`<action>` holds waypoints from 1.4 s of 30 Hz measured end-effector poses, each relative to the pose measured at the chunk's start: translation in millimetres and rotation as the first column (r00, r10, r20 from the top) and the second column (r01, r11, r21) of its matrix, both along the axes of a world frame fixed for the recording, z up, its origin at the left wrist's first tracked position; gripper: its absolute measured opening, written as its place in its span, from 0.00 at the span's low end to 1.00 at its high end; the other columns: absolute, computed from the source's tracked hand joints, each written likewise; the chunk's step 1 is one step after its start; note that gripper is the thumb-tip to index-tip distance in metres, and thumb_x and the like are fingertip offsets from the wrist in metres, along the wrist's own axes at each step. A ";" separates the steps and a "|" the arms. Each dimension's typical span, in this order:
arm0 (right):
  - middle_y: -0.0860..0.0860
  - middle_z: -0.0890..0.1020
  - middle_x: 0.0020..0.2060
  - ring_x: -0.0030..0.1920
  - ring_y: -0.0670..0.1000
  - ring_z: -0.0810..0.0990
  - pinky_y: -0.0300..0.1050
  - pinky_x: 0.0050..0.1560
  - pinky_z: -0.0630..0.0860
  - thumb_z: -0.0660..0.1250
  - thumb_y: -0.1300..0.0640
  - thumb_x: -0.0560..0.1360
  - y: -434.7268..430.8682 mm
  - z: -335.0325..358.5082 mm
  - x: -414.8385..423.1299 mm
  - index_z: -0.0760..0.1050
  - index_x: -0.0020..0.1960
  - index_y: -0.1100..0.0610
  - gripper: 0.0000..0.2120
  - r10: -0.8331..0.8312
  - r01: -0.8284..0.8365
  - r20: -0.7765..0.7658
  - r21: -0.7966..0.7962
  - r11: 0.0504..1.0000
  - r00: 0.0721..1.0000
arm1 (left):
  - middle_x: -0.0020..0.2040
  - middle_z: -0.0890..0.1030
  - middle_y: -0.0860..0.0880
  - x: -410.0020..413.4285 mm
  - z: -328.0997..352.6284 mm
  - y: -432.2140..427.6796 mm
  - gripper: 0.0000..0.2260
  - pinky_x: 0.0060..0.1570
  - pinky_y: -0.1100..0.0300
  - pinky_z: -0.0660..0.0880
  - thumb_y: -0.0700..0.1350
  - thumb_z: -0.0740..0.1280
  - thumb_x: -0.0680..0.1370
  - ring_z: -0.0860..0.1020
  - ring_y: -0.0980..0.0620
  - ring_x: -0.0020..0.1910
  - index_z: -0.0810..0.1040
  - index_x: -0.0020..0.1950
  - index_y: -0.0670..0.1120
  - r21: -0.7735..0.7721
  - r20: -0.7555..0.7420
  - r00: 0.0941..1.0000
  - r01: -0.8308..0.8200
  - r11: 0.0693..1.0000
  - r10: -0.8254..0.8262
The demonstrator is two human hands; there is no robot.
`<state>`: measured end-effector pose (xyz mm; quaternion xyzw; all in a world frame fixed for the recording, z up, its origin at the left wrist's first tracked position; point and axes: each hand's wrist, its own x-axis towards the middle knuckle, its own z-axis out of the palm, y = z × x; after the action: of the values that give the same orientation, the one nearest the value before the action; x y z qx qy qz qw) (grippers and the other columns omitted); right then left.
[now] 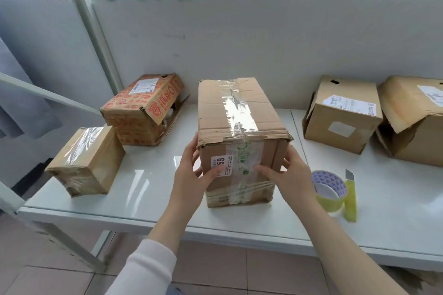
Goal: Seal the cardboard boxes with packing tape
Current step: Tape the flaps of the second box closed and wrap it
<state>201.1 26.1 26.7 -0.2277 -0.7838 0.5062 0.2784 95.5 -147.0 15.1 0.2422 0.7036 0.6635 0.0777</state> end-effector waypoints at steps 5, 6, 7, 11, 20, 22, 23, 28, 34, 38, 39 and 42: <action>0.35 0.78 0.44 0.45 0.34 0.75 0.23 0.38 0.71 0.77 0.61 0.64 16.1 -5.3 -32.9 0.72 0.54 0.48 0.23 -0.067 0.061 -0.082 -0.068 0.996 0.994 | 0.59 0.79 0.51 -47.6 -1.3 24.1 0.29 0.46 0.66 0.77 0.35 0.72 0.72 0.75 0.51 0.62 0.66 0.71 0.44 0.022 -0.008 0.999 0.051 0.998 -0.051; 0.35 0.78 0.44 0.46 0.34 0.76 0.23 0.39 0.71 0.77 0.61 0.64 21.3 -5.7 -42.0 0.73 0.54 0.47 0.23 -0.078 0.072 -0.089 -0.072 0.995 0.993 | 0.59 0.79 0.50 -59.2 -0.5 31.6 0.29 0.46 0.66 0.77 0.35 0.72 0.72 0.75 0.51 0.62 0.66 0.70 0.44 0.013 -0.013 0.998 0.058 0.998 -0.057; 0.35 0.79 0.45 0.46 0.34 0.76 0.24 0.39 0.72 0.77 0.60 0.64 27.5 -6.3 -51.5 0.73 0.55 0.47 0.24 -0.085 0.078 -0.094 -0.072 0.994 0.992 | 0.59 0.79 0.50 -70.7 0.6 39.2 0.29 0.46 0.66 0.78 0.36 0.72 0.72 0.75 0.51 0.63 0.67 0.70 0.44 0.004 -0.019 0.998 0.067 0.998 -0.067; 0.37 0.79 0.47 0.49 0.36 0.77 0.24 0.41 0.72 0.77 0.59 0.65 51.8 -8.6 -90.3 0.73 0.59 0.49 0.26 -0.111 0.105 -0.111 -0.054 0.993 0.988 | 0.57 0.79 0.52 -111.5 3.0 67.3 0.26 0.46 0.66 0.77 0.34 0.70 0.73 0.75 0.52 0.62 0.68 0.69 0.44 0.013 -0.039 0.994 0.106 0.994 -0.106; 0.42 0.78 0.51 0.49 0.45 0.77 0.36 0.46 0.70 0.76 0.57 0.67 86.4 -13.4 -144.2 0.70 0.65 0.49 0.29 -0.166 0.170 -0.131 0.016 0.985 0.977 | 0.59 0.79 0.51 -172.4 -4.3 112.1 0.26 0.48 0.68 0.75 0.35 0.70 0.74 0.75 0.52 0.63 0.66 0.70 0.42 0.041 -0.097 0.985 0.148 0.988 -0.143; 0.43 0.78 0.50 0.48 0.47 0.76 0.39 0.48 0.69 0.75 0.57 0.67 91.9 -13.9 -151.7 0.69 0.65 0.50 0.29 -0.176 0.180 -0.117 0.031 0.983 0.977 | 0.60 0.78 0.51 -180.1 -5.3 120.2 0.27 0.50 0.67 0.76 0.36 0.70 0.74 0.74 0.52 0.64 0.65 0.71 0.43 0.037 -0.085 0.985 0.154 0.987 -0.150; 0.43 0.77 0.50 0.48 0.48 0.76 0.40 0.48 0.69 0.75 0.56 0.68 93.9 -13.6 -155.1 0.69 0.65 0.50 0.29 -0.181 0.186 -0.107 0.040 0.982 0.978 | 0.61 0.77 0.51 -183.2 -5.5 123.6 0.27 0.52 0.66 0.76 0.36 0.70 0.74 0.73 0.52 0.65 0.65 0.71 0.43 0.035 -0.080 0.985 0.153 0.988 -0.150; 0.46 0.77 0.49 0.49 0.50 0.75 0.43 0.49 0.69 0.74 0.56 0.69 97.8 -12.5 -161.6 0.67 0.66 0.53 0.28 -0.179 0.184 -0.084 0.064 0.981 0.980 | 0.61 0.76 0.54 -187.9 -6.1 130.5 0.28 0.58 0.65 0.74 0.36 0.69 0.75 0.73 0.56 0.65 0.63 0.73 0.45 0.011 -0.078 0.983 0.165 0.986 -0.164; 0.58 0.64 0.70 0.71 0.55 0.61 0.53 0.70 0.62 0.73 0.52 0.69 54.3 -16.6 -156.8 0.56 0.74 0.58 0.40 -0.364 0.390 -0.165 0.172 0.905 0.917 | 0.75 0.63 0.48 -177.7 4.3 94.7 0.30 0.72 0.60 0.56 0.49 0.68 0.77 0.60 0.54 0.74 0.59 0.76 0.46 -0.317 -0.346 0.934 -0.027 0.948 -0.089; 0.64 0.65 0.67 0.69 0.58 0.61 0.55 0.70 0.61 0.68 0.53 0.73 -0.7 -10.7 -159.3 0.58 0.71 0.65 0.33 -0.336 0.481 -0.403 0.344 0.807 0.852 | 0.72 0.67 0.45 -191.8 19.0 22.8 0.22 0.71 0.56 0.59 0.49 0.66 0.78 0.62 0.50 0.73 0.68 0.70 0.44 -0.496 -0.520 0.853 -0.269 0.826 -0.035; 0.64 0.66 0.66 0.68 0.57 0.62 0.54 0.70 0.62 0.65 0.51 0.74 -14.6 -7.8 -165.3 0.60 0.70 0.65 0.31 -0.301 0.461 -0.413 0.374 0.805 0.859 | 0.71 0.69 0.46 -197.1 26.0 4.6 0.21 0.70 0.55 0.61 0.49 0.65 0.78 0.64 0.49 0.71 0.69 0.69 0.45 -0.536 -0.537 0.843 -0.315 0.783 -0.028; 0.63 0.70 0.63 0.66 0.56 0.65 0.47 0.67 0.61 0.60 0.49 0.73 -56.5 5.9 -194.7 0.66 0.66 0.67 0.28 -0.158 0.316 -0.360 0.437 0.842 0.919 | 0.66 0.73 0.46 -213.4 52.1 -39.0 0.18 0.66 0.55 0.64 0.50 0.63 0.79 0.69 0.48 0.66 0.71 0.67 0.46 -0.594 -0.618 0.787 -0.463 0.658 -0.004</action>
<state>6.4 -30.5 32.6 -0.1641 -0.7974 0.2830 0.5072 -118.0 -186.0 67.2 0.2817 0.9206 0.2334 -0.1367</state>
